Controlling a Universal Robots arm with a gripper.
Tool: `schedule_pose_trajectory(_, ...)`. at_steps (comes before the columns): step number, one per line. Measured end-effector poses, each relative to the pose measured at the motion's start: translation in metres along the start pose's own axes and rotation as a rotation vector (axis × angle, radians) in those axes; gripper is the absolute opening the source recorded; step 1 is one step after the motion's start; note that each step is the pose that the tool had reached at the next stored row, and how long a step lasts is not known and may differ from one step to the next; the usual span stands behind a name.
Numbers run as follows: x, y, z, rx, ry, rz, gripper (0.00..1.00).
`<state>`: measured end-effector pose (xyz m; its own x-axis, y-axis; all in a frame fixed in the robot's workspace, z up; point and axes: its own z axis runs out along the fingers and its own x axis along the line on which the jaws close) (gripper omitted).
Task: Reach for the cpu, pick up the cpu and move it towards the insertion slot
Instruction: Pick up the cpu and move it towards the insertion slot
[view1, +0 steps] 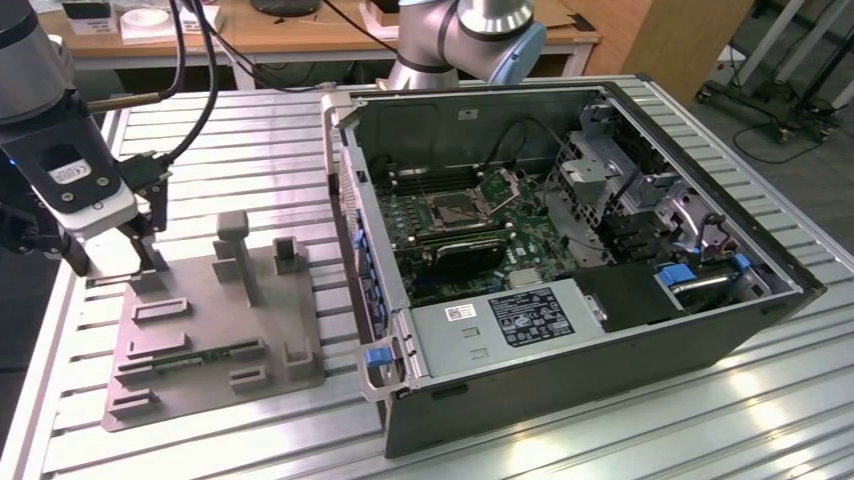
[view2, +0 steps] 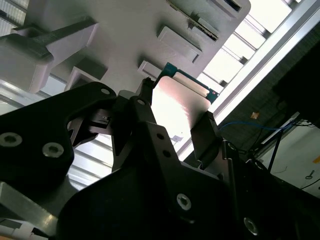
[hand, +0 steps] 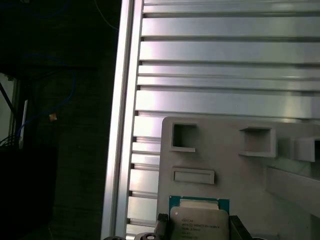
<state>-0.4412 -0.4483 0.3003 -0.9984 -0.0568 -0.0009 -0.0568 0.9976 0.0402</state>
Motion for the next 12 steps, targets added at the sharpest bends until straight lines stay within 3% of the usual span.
schedule_pose_trajectory(12,0.0,0.0002,-0.0043,-0.0001,-0.0001,0.0,0.55)
